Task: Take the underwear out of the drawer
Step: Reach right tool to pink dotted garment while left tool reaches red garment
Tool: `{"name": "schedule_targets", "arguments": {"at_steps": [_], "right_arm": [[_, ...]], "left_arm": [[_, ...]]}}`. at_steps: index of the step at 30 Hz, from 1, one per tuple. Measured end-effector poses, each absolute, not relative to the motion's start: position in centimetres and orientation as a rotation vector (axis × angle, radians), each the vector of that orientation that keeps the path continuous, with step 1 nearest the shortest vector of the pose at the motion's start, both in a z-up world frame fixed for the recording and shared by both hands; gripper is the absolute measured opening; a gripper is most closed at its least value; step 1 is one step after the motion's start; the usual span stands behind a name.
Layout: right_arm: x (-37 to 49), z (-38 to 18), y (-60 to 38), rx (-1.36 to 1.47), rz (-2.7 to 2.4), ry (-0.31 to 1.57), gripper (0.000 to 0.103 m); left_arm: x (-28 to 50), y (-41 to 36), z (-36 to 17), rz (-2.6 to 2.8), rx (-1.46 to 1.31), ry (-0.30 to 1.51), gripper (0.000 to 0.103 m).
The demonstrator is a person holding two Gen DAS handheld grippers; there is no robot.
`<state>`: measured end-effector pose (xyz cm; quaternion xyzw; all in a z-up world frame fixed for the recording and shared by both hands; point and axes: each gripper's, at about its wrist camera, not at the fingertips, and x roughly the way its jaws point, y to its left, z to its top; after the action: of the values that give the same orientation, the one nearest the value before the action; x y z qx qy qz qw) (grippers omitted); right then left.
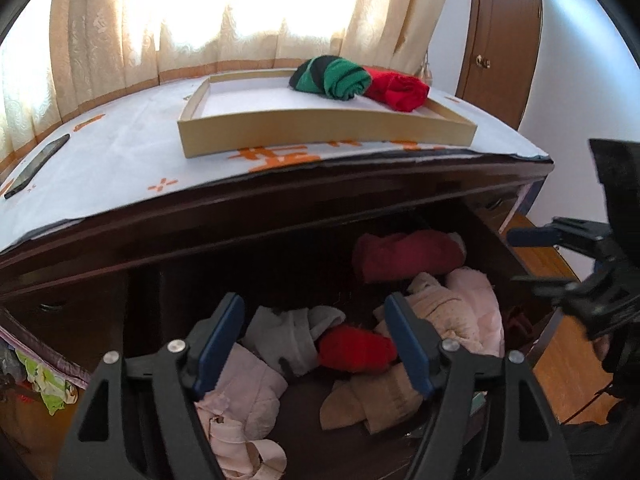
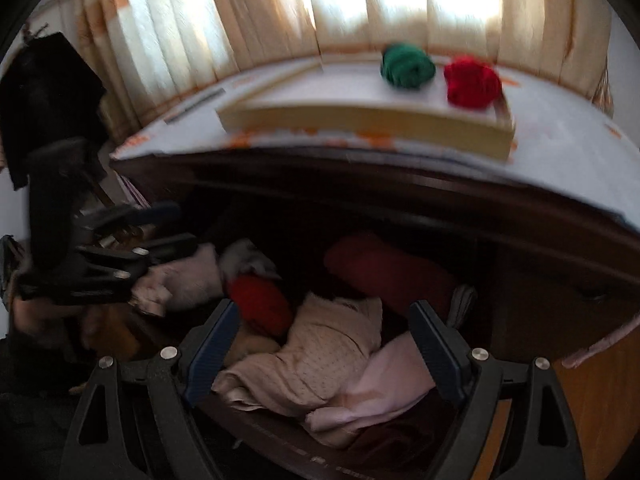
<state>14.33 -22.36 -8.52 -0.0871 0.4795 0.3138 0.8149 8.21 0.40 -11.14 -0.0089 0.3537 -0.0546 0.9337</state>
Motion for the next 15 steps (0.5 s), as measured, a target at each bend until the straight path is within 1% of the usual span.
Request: {"name": "schedule_targets", "arguments": {"at_steps": [2, 9, 11, 15], "right_arm": [[14.8, -9.8, -22.1, -0.206, 0.665, 1.053, 0.088], [16.3, -12.5, -20.4, -0.27, 0.669, 1.146, 0.088], [16.7, -13.0, -19.9, -0.283, 0.676, 1.168, 0.088], [17.2, -13.9, -18.9, -0.318, 0.685, 1.222, 0.088]], "left_arm": [[8.3, 0.3, -11.4, -0.106, -0.017, 0.734, 0.077], [8.5, 0.4, -12.0, -0.09, -0.009, 0.759, 0.08], [8.6, 0.5, -12.1, -0.084, -0.007, 0.762, 0.084], [8.7, 0.6, -12.2, -0.082, -0.01, 0.766, 0.085]]}}
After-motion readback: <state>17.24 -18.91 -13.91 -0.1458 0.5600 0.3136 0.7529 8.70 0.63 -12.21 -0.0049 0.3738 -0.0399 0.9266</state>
